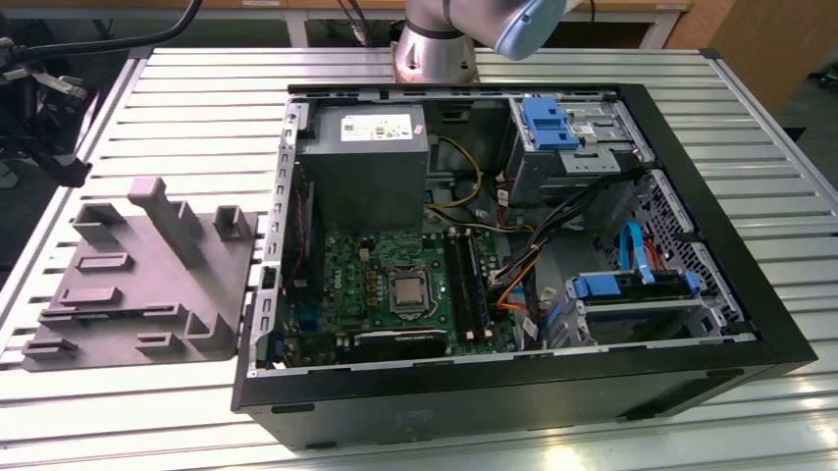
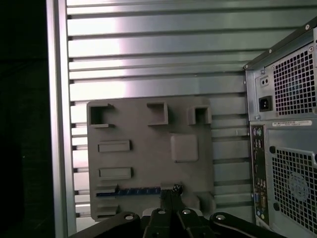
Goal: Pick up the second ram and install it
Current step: 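Reach for the second ram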
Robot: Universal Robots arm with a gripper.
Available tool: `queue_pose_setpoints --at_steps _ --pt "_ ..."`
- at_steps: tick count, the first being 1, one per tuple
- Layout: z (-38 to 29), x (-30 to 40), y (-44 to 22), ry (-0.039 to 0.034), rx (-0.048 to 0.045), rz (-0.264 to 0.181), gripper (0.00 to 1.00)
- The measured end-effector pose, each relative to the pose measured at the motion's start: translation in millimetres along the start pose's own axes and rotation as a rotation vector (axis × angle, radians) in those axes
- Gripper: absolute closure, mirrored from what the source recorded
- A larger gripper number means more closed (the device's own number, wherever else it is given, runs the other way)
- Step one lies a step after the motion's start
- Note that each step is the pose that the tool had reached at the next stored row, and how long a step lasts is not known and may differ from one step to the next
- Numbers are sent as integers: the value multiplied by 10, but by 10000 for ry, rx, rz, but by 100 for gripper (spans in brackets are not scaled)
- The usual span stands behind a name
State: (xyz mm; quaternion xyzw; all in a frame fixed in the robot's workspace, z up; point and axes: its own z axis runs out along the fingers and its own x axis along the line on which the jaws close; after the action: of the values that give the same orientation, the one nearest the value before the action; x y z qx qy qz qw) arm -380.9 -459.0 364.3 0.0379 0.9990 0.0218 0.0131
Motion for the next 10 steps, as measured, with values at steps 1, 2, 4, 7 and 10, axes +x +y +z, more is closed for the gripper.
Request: queue_pose_setpoints --at_steps 1,2,4,7,10 --pt "3 3 -5 0 0 0 89" --pt "7 5 -12 0 0 -1 89" --pt "14 12 -24 0 1 0 89" --pt "25 22 -44 0 0 0 89" --pt "33 32 -56 0 0 0 89"
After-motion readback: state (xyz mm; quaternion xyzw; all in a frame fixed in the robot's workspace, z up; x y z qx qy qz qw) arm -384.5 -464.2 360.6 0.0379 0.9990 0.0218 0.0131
